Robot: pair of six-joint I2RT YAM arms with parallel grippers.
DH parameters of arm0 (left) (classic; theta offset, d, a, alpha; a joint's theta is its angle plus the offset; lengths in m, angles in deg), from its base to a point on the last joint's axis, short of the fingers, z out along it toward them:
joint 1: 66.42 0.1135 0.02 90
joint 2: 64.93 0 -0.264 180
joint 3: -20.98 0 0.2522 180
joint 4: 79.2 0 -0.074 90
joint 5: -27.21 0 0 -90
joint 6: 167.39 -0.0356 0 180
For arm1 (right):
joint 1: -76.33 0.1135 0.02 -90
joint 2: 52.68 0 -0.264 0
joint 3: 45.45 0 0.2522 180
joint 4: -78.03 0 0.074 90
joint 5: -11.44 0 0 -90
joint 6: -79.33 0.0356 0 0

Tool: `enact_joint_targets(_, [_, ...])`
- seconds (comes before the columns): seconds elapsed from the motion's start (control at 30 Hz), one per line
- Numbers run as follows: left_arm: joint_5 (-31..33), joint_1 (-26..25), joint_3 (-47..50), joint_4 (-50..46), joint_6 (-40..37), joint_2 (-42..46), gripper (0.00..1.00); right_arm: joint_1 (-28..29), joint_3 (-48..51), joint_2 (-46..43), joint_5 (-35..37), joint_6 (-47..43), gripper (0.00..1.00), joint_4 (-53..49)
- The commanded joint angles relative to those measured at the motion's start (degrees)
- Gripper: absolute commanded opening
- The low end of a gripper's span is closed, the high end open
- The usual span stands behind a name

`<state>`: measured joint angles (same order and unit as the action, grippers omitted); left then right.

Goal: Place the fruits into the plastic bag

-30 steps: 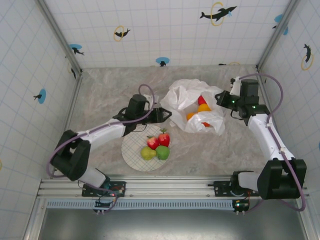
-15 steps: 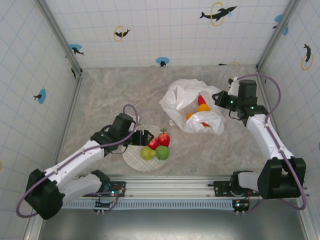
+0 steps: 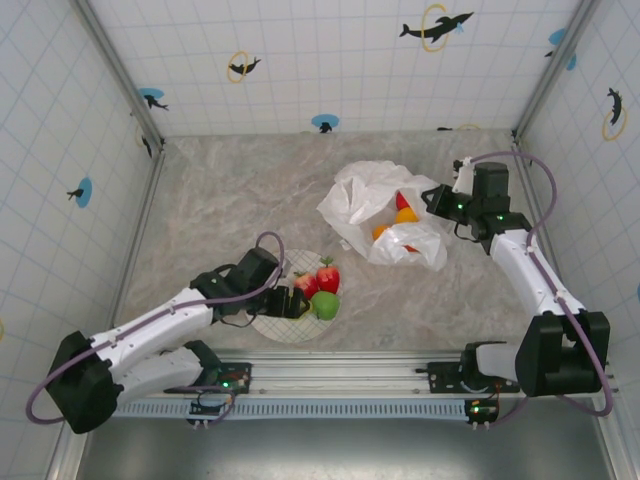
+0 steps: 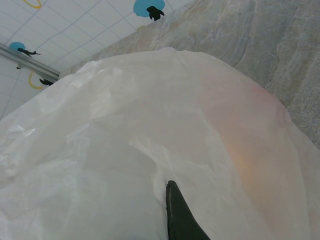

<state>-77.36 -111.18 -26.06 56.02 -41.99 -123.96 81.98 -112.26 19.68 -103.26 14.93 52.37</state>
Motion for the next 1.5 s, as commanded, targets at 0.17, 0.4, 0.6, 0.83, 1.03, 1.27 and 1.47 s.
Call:
enact_joint_targets(0.17, [-4.1,-0.4,2.4,6.6,1.8,-2.3,0.98,-0.1,1.5,-0.4,0.8,-1.2,0.0,0.3])
enact_joint_targets(0.4, [-4.5,-0.4,3.3,9.2,1.8,-3.9,0.97,-0.2,1.3,-0.6,1.0,-1.3,0.0,-0.1])
enact_joint_targets(0.6, [-4.3,-0.4,4.0,10.6,1.3,-4.8,0.95,-0.2,1.4,-0.6,0.8,-1.3,0.0,-0.3])
enact_joint_targets(0.83, [-3.5,-0.4,4.6,8.4,0.5,-5.0,0.87,-0.2,1.4,-0.6,1.0,-1.3,0.0,-0.4])
enact_joint_targets(1.03, [-0.1,-0.4,4.5,4.1,-0.7,-2.0,0.89,-0.2,1.6,-0.5,1.0,-1.3,0.0,-0.1])
enact_joint_targets(1.27, [1.6,-2.2,3.9,3.3,0.1,1.9,0.94,-0.1,1.9,-0.2,0.7,-0.9,0.0,0.6])
enact_joint_targets(1.47, [2.3,-6.9,4.3,3.6,1.7,1.0,0.97,-0.1,2.0,0.0,0.6,-0.9,0.0,0.7])
